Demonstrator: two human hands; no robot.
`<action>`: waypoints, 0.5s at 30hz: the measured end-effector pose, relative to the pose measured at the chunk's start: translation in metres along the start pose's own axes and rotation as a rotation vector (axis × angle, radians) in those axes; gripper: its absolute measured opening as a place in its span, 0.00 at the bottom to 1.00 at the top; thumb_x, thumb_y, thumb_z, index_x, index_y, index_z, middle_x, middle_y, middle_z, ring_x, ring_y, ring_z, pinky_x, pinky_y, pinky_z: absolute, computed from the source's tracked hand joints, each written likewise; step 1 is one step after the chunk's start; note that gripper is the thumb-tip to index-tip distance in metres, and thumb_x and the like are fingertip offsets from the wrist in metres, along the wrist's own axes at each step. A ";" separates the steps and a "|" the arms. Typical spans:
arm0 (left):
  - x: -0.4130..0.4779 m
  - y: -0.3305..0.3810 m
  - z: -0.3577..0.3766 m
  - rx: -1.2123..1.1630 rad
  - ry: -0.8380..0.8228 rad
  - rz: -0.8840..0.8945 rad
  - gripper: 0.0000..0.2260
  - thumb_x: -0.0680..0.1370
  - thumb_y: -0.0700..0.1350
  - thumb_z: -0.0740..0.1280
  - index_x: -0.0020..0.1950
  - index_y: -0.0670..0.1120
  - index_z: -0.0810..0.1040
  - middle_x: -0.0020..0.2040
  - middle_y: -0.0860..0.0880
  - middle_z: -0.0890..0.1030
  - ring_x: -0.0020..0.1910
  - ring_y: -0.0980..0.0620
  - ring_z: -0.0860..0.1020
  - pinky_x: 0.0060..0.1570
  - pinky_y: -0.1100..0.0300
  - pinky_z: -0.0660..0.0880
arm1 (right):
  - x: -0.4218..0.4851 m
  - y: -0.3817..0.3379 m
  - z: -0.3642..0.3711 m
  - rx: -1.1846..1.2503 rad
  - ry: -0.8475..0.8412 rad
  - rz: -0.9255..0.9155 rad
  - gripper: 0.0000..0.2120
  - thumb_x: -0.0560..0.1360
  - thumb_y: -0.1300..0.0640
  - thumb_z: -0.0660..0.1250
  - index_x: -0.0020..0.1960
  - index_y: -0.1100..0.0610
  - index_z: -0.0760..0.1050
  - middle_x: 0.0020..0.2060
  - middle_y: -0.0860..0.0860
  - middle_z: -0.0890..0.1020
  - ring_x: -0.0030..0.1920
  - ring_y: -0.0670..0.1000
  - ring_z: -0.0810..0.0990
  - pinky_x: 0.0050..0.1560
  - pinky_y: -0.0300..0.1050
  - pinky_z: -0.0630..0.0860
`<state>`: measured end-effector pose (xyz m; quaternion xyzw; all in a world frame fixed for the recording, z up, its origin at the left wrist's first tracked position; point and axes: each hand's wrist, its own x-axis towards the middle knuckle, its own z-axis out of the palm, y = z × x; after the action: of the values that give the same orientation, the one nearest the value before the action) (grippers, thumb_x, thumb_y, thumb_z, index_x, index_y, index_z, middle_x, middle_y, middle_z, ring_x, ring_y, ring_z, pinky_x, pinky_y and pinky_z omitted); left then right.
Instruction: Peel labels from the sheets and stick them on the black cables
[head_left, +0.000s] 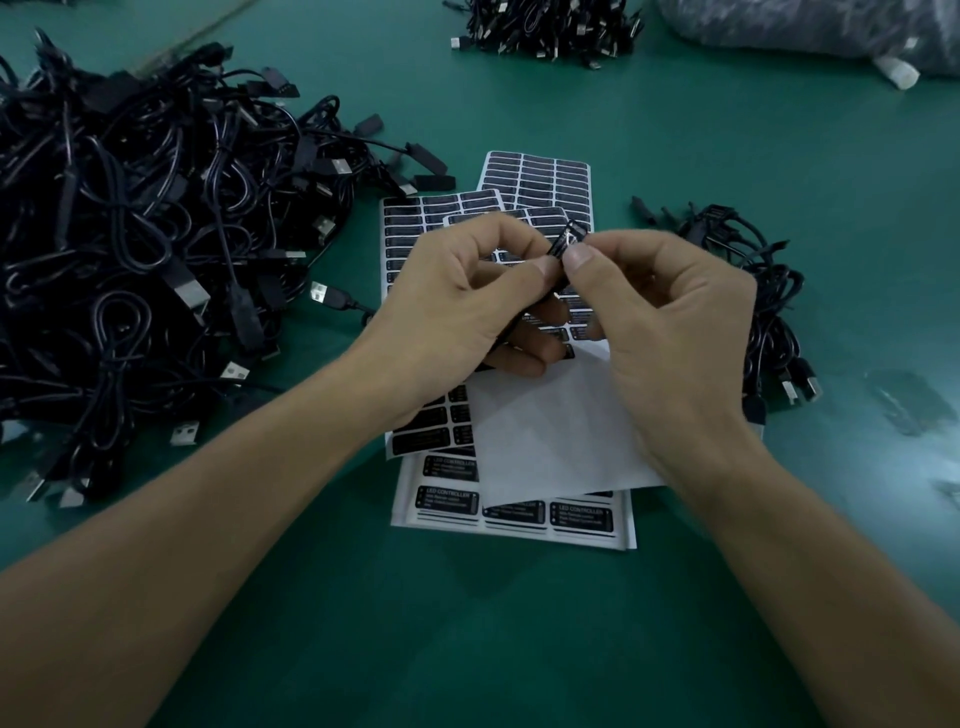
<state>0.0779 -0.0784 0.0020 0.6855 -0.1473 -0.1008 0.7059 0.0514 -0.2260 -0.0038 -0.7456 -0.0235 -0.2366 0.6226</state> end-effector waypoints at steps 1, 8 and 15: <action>0.000 -0.001 0.000 0.011 -0.005 0.005 0.03 0.81 0.40 0.68 0.48 0.46 0.78 0.38 0.44 0.85 0.31 0.49 0.83 0.32 0.58 0.80 | 0.001 0.000 0.000 -0.004 -0.005 -0.001 0.06 0.76 0.60 0.72 0.43 0.51 0.83 0.34 0.44 0.84 0.34 0.41 0.79 0.39 0.36 0.77; 0.000 -0.002 0.000 0.048 -0.034 0.008 0.13 0.77 0.38 0.73 0.56 0.49 0.75 0.40 0.43 0.86 0.35 0.48 0.85 0.36 0.59 0.81 | 0.001 -0.001 0.003 0.028 0.038 0.004 0.06 0.78 0.60 0.70 0.43 0.52 0.81 0.34 0.43 0.81 0.34 0.40 0.76 0.36 0.35 0.75; 0.003 -0.002 -0.002 0.020 -0.003 -0.037 0.12 0.79 0.38 0.69 0.62 0.42 0.78 0.43 0.42 0.87 0.40 0.50 0.86 0.42 0.58 0.83 | 0.001 -0.002 0.003 0.099 0.033 0.076 0.08 0.78 0.60 0.70 0.42 0.52 0.81 0.32 0.44 0.81 0.35 0.45 0.78 0.39 0.41 0.80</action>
<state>0.0819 -0.0778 0.0000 0.6949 -0.1365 -0.1134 0.6968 0.0524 -0.2234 -0.0021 -0.7103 0.0033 -0.2237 0.6674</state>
